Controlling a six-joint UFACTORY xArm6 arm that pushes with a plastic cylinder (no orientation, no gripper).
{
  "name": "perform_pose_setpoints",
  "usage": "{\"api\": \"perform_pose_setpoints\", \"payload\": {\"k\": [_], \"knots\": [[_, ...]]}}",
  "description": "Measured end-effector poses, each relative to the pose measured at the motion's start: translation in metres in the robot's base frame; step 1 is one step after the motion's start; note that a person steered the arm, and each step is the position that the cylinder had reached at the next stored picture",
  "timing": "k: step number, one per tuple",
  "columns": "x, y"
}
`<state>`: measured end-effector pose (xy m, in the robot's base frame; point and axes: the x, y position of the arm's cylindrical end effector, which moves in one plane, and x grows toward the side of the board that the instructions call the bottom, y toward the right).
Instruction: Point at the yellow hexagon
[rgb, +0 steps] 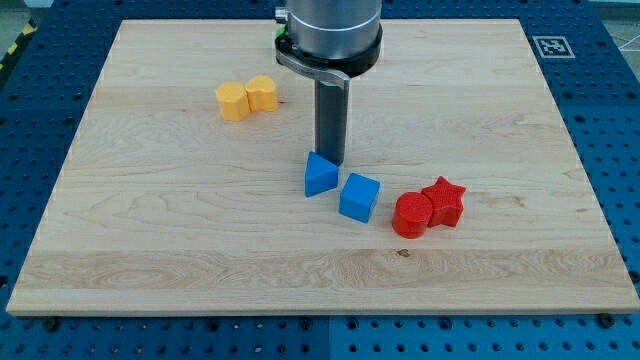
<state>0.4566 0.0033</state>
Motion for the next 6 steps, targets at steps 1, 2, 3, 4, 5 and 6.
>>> {"api": "perform_pose_setpoints", "payload": {"k": [1,2,3,4,5,6], "knots": [[0.004,-0.005],[0.004,-0.005],[-0.014,-0.012],[-0.034,-0.047],[-0.041,-0.105],[-0.051,-0.161]]}}
